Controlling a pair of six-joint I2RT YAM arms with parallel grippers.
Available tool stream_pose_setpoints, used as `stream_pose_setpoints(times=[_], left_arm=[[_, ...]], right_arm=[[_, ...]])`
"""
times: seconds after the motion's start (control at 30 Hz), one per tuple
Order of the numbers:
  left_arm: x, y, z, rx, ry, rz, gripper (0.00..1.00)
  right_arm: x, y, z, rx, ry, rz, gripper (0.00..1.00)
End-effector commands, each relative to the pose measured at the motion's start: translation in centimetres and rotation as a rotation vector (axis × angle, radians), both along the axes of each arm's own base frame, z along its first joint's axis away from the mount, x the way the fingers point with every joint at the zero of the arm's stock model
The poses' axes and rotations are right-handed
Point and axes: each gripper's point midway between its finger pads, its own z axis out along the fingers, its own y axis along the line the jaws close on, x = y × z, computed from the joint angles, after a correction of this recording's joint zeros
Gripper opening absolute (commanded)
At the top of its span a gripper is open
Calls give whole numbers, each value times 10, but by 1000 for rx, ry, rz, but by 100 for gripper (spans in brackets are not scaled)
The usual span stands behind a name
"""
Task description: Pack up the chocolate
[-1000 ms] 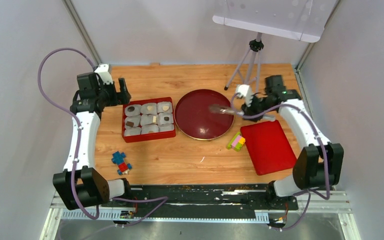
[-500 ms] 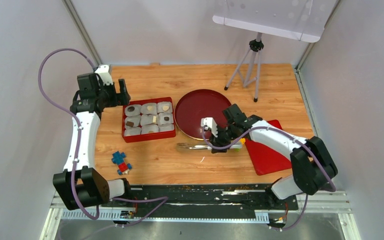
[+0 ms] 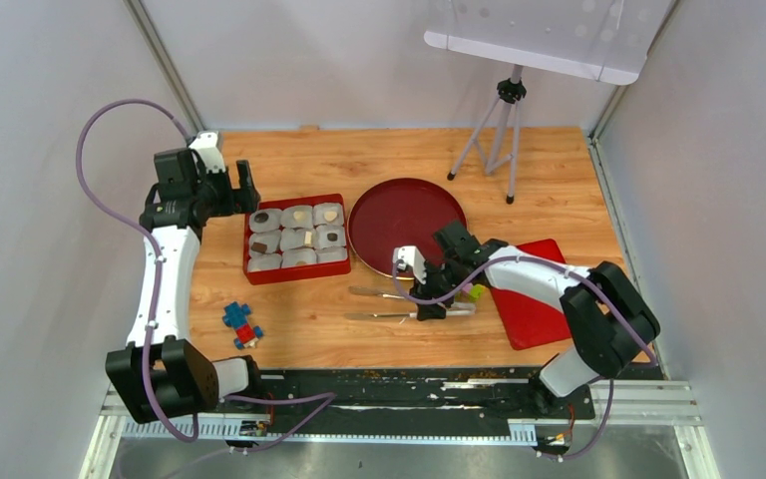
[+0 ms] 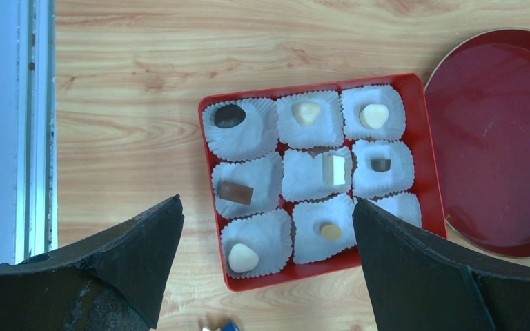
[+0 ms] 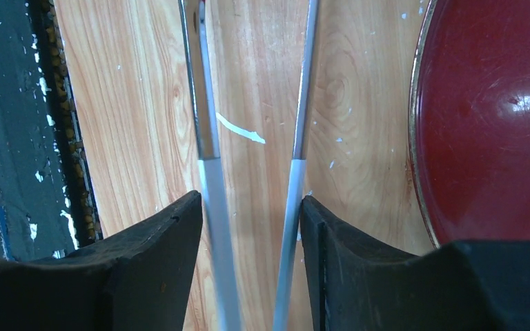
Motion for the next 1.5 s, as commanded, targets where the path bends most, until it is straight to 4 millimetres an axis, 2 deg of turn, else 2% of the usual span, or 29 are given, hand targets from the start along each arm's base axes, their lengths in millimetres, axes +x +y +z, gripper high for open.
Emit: stream_pose_setpoints(times=[0.0,0.1,0.2,0.27,0.33,0.43,0.5,0.57,0.63,0.73,0.9,1.1,1.33,1.43,1.47], left_arm=[[-1,1,10,8,-38,0,100],[1,1,10,7,-38,-4,100],[3,1,10,3,-40,-7,100],[4,1,12,5,-46,-8,100],[5,3,15,16,-55,-6,100],[5,5,16,35,-59,-1,100],[5,6,16,39,-61,0,100],[5,6,17,38,-64,-1,100],[5,6,16,38,-63,-1,100],[5,7,17,44,-64,-1,100],[2,7,20,53,-63,-4,100],[-1,6,16,48,-59,-6,100],[-2,7,14,55,-59,-1,100],[-1,7,11,54,-57,-2,100],[1,7,12,53,-58,-3,100]], right_arm=[[10,6,17,21,-54,26,56],[11,0,33,15,-89,46,60],[20,-15,55,-2,-119,-16,63],[38,-34,69,-39,-140,-154,62],[58,-64,77,-115,-173,-321,58],[72,-118,74,-275,-196,-504,48],[65,-147,65,-374,-167,-554,41],[53,-161,51,-437,-132,-543,37],[43,-166,40,-458,-120,-528,32],[32,-168,24,-469,-99,-505,31],[31,-179,2,-521,-116,-509,30],[27,-176,-23,-523,-57,-514,28],[24,-175,-34,-522,-5,-547,22],[24,-182,-33,-528,15,-594,3],[28,-186,-30,-531,10,-618,0]])
